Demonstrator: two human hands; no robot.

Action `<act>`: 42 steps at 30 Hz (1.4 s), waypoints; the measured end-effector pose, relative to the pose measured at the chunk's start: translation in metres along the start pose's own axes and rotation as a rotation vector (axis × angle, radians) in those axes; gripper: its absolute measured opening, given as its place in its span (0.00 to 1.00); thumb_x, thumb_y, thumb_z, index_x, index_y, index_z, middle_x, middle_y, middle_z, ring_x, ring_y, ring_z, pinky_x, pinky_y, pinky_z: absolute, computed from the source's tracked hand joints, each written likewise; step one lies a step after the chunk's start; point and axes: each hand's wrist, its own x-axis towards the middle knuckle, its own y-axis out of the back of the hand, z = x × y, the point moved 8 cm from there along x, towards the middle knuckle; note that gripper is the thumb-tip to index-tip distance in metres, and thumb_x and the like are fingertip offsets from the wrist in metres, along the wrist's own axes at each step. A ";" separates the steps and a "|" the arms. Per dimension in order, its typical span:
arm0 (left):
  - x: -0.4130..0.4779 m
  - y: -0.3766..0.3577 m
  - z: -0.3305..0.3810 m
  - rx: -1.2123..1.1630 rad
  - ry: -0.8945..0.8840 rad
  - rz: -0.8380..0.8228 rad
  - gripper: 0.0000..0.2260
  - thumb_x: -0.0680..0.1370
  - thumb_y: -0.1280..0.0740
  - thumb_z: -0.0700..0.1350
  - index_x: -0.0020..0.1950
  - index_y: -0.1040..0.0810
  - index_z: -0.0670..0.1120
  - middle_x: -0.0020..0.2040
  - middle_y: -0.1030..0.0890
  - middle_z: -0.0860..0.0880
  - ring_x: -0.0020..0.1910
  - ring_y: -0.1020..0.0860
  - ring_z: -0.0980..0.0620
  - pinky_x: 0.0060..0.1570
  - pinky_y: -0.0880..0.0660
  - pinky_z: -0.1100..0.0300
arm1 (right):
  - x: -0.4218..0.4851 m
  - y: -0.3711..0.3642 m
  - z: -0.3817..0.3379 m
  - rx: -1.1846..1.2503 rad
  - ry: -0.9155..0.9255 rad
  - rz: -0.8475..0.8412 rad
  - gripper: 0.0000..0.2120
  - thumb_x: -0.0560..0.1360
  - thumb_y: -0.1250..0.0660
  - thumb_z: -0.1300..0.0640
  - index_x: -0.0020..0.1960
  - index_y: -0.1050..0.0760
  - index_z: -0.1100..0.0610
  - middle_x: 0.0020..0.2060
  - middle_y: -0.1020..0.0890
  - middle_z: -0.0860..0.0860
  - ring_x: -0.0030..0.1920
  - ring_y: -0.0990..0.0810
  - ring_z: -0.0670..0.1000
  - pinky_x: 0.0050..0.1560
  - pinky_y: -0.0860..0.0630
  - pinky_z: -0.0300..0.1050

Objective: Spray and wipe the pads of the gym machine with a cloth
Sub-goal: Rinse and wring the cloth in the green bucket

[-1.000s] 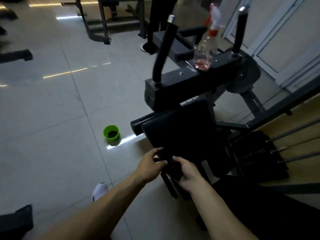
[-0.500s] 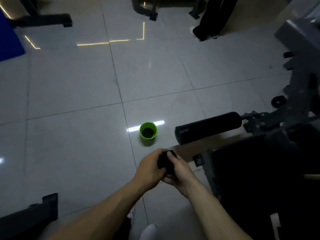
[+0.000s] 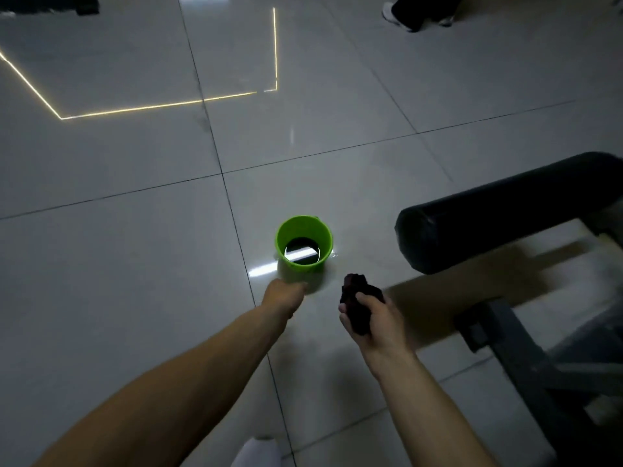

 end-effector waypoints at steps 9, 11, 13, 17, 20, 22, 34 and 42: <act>0.170 -0.025 -0.009 -0.177 -0.093 0.265 0.24 0.65 0.35 0.49 0.58 0.22 0.40 0.49 0.16 0.37 0.44 0.15 0.37 0.46 0.16 0.39 | 0.067 0.013 0.007 0.017 -0.008 -0.163 0.11 0.84 0.37 0.51 0.58 0.20 0.56 0.49 0.12 0.59 0.44 0.14 0.56 0.43 0.17 0.47; 0.151 -0.022 -0.013 -0.191 -0.083 0.267 0.13 0.69 0.34 0.44 0.51 0.21 0.40 0.39 0.17 0.40 0.35 0.15 0.40 0.41 0.15 0.42 | 0.063 0.017 0.003 -0.030 0.006 -0.182 0.13 0.84 0.37 0.50 0.61 0.19 0.55 0.52 0.13 0.58 0.45 0.15 0.54 0.45 0.21 0.46; 0.125 -0.018 -0.019 -0.181 -0.073 0.265 0.07 0.72 0.34 0.41 0.48 0.21 0.41 0.36 0.16 0.41 0.31 0.15 0.41 0.40 0.15 0.43 | 0.060 0.017 0.004 -0.046 0.003 -0.185 0.15 0.83 0.37 0.48 0.63 0.19 0.54 0.53 0.13 0.58 0.45 0.16 0.54 0.45 0.23 0.46; 0.095 -0.012 -0.045 -0.184 -0.090 0.230 0.05 0.75 0.34 0.38 0.49 0.20 0.41 0.38 0.15 0.38 0.27 0.17 0.44 0.36 0.16 0.51 | 0.065 -0.002 0.012 0.027 -0.032 -0.231 0.18 0.84 0.38 0.47 0.63 0.19 0.58 0.54 0.14 0.61 0.37 0.19 0.53 0.37 0.25 0.45; 0.073 -0.005 -0.069 -0.191 -0.089 0.214 0.04 0.77 0.34 0.36 0.47 0.22 0.43 0.41 0.16 0.39 0.27 0.17 0.47 0.32 0.18 0.56 | 0.073 -0.020 0.023 0.031 -0.056 -0.264 0.18 0.84 0.39 0.51 0.66 0.22 0.61 0.52 0.15 0.62 0.37 0.18 0.55 0.36 0.23 0.45; 0.065 -0.004 -0.083 -0.182 -0.073 0.168 0.02 0.78 0.32 0.36 0.49 0.21 0.42 0.43 0.16 0.38 0.29 0.17 0.46 0.34 0.17 0.53 | 0.073 -0.033 0.034 0.011 -0.077 -0.293 0.16 0.84 0.39 0.54 0.67 0.22 0.61 0.52 0.15 0.62 0.39 0.18 0.55 0.37 0.21 0.45; 0.005 0.013 -0.020 -0.102 -0.661 -0.169 0.20 0.81 0.33 0.35 0.71 0.24 0.50 0.63 0.19 0.54 0.62 0.22 0.62 0.58 0.26 0.70 | 0.066 -0.066 0.073 0.018 -0.347 -0.342 0.16 0.80 0.46 0.57 0.55 0.22 0.65 0.36 0.18 0.58 0.30 0.24 0.52 0.25 0.29 0.37; 0.017 0.019 0.004 -0.203 -0.602 0.014 0.07 0.75 0.22 0.43 0.50 0.16 0.44 0.43 0.14 0.47 0.43 0.15 0.53 0.44 0.19 0.57 | 0.078 -0.071 0.055 -0.344 0.073 -0.346 0.11 0.84 0.40 0.57 0.50 0.20 0.58 0.41 0.17 0.55 0.35 0.18 0.52 0.32 0.24 0.44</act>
